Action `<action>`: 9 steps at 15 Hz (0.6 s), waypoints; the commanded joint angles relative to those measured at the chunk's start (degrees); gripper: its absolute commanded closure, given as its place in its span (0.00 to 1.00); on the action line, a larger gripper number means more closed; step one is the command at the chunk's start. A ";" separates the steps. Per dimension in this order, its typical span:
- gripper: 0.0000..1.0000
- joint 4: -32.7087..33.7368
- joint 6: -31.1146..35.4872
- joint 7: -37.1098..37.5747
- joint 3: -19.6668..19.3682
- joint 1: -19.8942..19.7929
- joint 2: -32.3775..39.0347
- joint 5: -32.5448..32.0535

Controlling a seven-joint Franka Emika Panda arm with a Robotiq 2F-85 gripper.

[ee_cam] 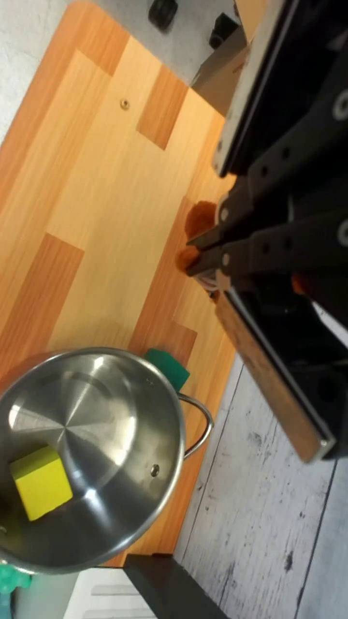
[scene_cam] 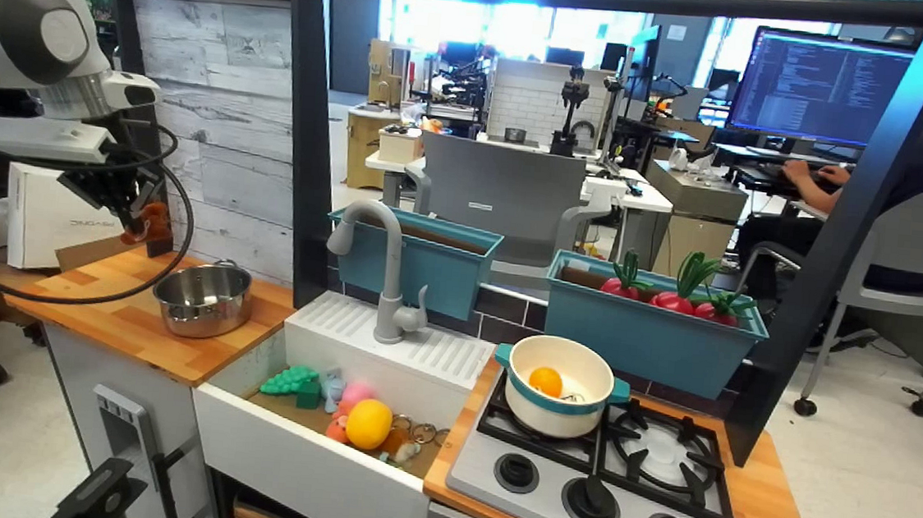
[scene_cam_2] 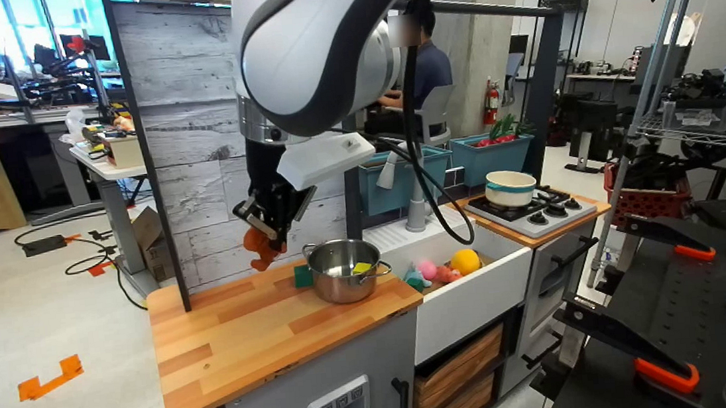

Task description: Remove the plush toy from the silver pot.

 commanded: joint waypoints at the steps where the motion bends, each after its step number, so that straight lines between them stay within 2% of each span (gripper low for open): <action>1: 0.99 1.19 -0.22 2.82 -2.48 1.50 2.71 -0.87; 3: 0.99 1.92 -1.66 3.88 -3.31 1.73 4.26 -0.64; 4: 0.72 2.19 -2.82 4.81 -4.14 2.20 4.67 -0.82; 5: 0.71 0.58 -0.69 2.68 -2.20 0.79 3.66 -0.23; 6: 0.91 0.63 -0.64 2.82 -2.37 0.78 4.15 -0.23; 9: 0.71 0.76 -0.62 2.80 -2.29 0.80 4.29 -0.21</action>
